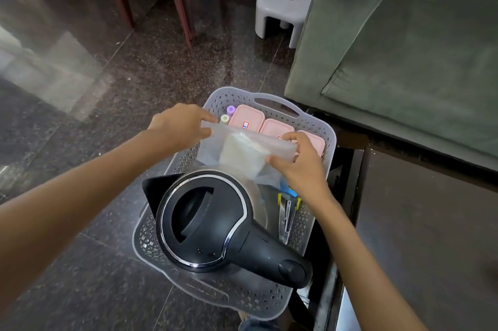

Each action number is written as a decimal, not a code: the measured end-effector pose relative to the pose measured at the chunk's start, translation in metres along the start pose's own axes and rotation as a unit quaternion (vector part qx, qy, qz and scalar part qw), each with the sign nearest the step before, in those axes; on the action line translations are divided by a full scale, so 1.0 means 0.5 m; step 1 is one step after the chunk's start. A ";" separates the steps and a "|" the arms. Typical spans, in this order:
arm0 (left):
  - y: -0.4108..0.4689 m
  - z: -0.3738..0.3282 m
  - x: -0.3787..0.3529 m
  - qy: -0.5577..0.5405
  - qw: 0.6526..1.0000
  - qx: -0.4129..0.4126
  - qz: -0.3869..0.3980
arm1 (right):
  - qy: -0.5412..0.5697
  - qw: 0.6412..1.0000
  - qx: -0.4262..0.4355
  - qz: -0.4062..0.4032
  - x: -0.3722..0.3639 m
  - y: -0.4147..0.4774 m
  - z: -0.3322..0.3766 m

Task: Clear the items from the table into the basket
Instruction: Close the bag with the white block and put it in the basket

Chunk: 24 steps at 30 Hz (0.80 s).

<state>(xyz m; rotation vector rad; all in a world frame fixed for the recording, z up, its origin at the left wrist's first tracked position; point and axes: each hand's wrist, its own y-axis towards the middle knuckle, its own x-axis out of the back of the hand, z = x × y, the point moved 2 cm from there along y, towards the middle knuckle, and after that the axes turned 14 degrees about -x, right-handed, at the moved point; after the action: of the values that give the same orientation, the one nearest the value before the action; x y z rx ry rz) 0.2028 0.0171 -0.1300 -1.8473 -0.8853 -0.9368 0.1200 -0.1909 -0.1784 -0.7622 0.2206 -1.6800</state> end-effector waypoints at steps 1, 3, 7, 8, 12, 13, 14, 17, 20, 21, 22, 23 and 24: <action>0.001 -0.004 0.000 0.045 0.999 -0.002 0.016 | -0.015 1.000 0.016 -0.006 0.005 -0.001 -0.001; 0.004 -0.017 0.002 0.152 0.988 -0.015 0.029 | -0.048 0.998 0.047 -0.013 0.012 -0.005 0.000; 0.017 -0.049 0.000 0.304 0.948 -0.096 0.003 | -0.162 0.982 0.090 -0.042 0.015 0.009 0.001; 0.020 -0.056 -0.004 0.288 0.946 -0.148 -0.010 | -0.186 0.977 0.093 -0.051 0.018 0.013 0.001; 0.035 -0.069 -0.036 0.169 0.946 -0.274 0.038 | -0.257 0.959 0.100 -0.058 0.024 0.018 0.003; 0.039 -0.068 -0.044 0.160 0.947 -0.273 0.063 | -0.246 0.962 0.108 -0.052 0.028 0.017 0.005; 0.042 -0.065 -0.050 0.153 0.948 -0.268 0.079 | -0.216 0.968 0.119 -0.053 0.035 0.011 0.008; 0.040 -0.054 -0.043 0.122 0.959 -0.248 0.062 | -0.156 0.961 0.172 -0.147 0.073 -0.023 0.012; 0.036 -0.057 -0.033 0.079 0.962 -0.256 0.054 | -0.303 0.922 0.181 -0.157 0.089 -0.066 -0.014; 0.035 -0.063 -0.033 0.066 0.959 -0.265 0.070 | -0.384 0.898 0.177 -0.122 0.080 -0.078 -0.027; 0.034 -0.069 -0.035 0.055 0.957 -0.269 0.092 | -0.453 0.869 0.178 -0.090 0.070 -0.086 -0.041; 0.034 -0.074 -0.039 0.048 0.956 -0.267 0.116 | -0.497 0.844 0.187 -0.072 0.060 -0.092 -0.053; 0.034 -0.078 -0.043 0.049 0.954 -0.261 0.137 | -0.527 0.825 0.194 -0.061 0.051 -0.096 -0.062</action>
<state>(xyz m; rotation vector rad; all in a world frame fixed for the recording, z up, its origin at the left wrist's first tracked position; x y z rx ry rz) 0.1974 -0.0289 -0.1413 -2.2709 -0.3157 -1.1445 0.0616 -0.2096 -0.1675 -1.2759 -0.9362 -1.1291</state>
